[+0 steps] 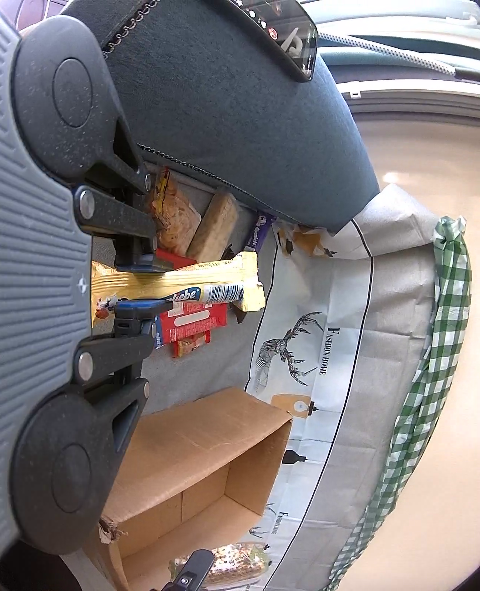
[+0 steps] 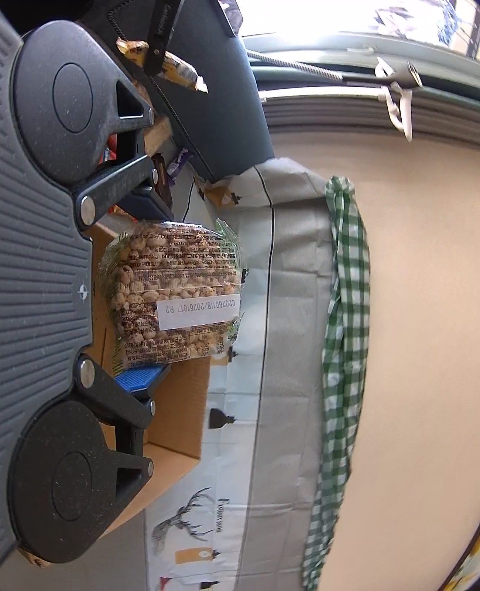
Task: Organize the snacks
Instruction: 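Carry both snacks over the cardboard box and open both grippers to drop them, then move both open grippers back to the snack pile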
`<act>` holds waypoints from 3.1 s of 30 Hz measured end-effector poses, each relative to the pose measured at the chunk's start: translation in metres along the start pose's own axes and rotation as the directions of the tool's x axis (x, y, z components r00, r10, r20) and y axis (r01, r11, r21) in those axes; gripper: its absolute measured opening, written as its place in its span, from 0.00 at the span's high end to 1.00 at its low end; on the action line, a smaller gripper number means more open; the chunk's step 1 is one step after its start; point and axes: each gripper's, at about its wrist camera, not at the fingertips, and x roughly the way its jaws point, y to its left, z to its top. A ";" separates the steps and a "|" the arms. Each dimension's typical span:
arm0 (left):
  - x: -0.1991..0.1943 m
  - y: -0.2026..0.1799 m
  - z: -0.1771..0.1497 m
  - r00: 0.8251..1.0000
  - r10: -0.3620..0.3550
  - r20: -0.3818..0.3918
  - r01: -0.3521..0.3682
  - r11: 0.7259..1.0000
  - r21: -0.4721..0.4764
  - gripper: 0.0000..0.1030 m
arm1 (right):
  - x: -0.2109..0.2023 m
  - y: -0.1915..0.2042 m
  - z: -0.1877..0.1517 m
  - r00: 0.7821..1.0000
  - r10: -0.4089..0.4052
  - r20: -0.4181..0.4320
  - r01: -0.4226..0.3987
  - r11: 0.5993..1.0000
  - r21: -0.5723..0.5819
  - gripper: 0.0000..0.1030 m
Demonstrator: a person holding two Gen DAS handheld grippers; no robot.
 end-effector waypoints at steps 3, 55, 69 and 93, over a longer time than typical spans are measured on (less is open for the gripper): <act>-0.001 -0.005 0.000 1.000 0.001 -0.010 0.000 1.000 0.002 0.86 | 0.007 -0.009 0.000 0.999 -0.026 -0.036 0.028 0.998 0.052 0.23; 0.010 -0.125 0.037 0.982 0.057 -0.181 -0.038 0.994 0.106 0.28 | 0.018 -0.059 -0.008 0.976 -0.164 -0.145 0.210 0.888 0.408 0.12; 0.000 -0.056 0.021 0.982 0.013 -0.189 -0.004 0.999 0.049 0.36 | 0.021 0.005 -0.001 0.975 -0.159 -0.156 0.195 0.950 0.246 0.12; 0.038 0.057 0.011 0.997 -0.023 -0.068 0.015 0.993 -0.115 0.89 | 0.066 0.126 -0.009 0.966 0.196 -0.167 -0.195 0.981 0.022 0.63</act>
